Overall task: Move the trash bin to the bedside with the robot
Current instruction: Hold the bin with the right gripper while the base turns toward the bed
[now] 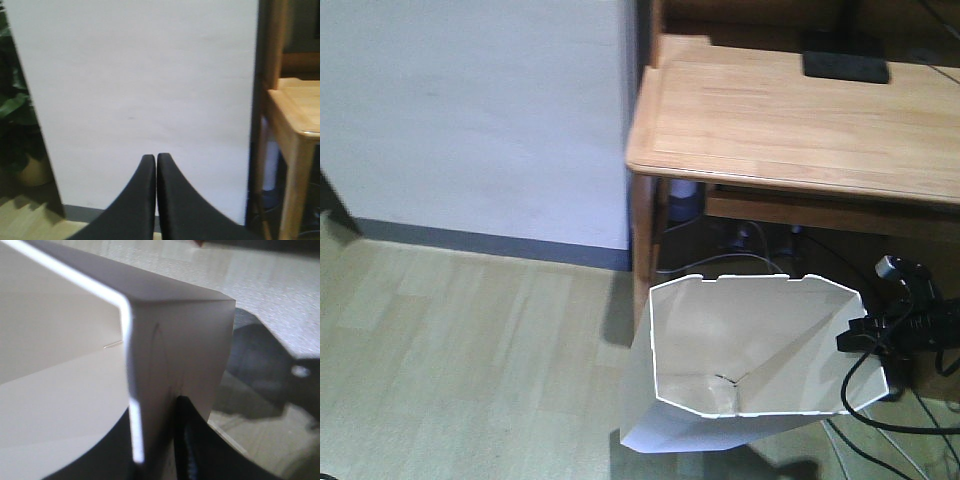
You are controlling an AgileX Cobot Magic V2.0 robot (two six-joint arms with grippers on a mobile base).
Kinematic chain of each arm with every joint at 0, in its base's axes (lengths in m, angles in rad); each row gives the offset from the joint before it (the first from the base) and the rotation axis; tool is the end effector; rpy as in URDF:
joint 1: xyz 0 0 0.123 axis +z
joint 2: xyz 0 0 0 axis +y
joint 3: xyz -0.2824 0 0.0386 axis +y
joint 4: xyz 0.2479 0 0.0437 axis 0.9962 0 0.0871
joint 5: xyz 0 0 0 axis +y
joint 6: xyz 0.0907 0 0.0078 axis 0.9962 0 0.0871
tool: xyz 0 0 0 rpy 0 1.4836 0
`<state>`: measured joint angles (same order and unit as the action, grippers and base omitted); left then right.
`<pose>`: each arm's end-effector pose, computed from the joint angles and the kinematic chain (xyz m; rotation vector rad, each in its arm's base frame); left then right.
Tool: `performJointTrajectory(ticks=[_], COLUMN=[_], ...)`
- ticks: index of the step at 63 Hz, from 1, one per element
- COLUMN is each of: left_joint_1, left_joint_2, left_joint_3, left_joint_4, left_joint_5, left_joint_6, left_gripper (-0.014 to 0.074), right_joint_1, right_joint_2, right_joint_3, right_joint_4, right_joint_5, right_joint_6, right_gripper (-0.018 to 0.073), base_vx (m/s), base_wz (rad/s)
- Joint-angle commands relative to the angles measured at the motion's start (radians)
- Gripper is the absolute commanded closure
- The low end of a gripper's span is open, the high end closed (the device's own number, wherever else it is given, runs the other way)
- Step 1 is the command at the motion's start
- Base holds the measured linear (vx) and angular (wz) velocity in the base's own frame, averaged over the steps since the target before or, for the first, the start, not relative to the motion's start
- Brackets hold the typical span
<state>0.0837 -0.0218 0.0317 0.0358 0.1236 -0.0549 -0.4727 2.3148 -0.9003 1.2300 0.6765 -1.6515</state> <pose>0.0558 0.0051 0.1923 -0.0867 1.6150 0.0532 0.2916 -0.0887 -0.0069 -0.0395 2.7488 0.8039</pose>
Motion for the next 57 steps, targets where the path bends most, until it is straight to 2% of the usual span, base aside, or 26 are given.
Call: performJointTrajectory(ticks=[1,28,57], left_joint_1=[-0.006,-0.006,-0.006], left_joint_2=[-0.005,-0.005,-0.005], left_joint_3=[-0.024,-0.024,-0.024], left_joint_4=[-0.002,-0.002,-0.002], left_joint_5=[-0.073,-0.073,-0.073], left_joint_6=[-0.004,-0.004,-0.004], left_gripper=[0.0603,0.0603,0.0603], right_joint_1=[0.000,0.000,0.000], right_joint_2=[-0.064,-0.064,-0.064], right_joint_3=[-0.007,-0.007,-0.007], right_joint_4=[0.060,0.060,0.060], right_joint_5=[0.258,0.258,0.258], right_joint_6=[0.014,0.014,0.014], right_gripper=[0.0564,0.0564,0.0564], base_vx=[-0.01,0.01,0.06], base_wz=[0.50,0.49,0.32])
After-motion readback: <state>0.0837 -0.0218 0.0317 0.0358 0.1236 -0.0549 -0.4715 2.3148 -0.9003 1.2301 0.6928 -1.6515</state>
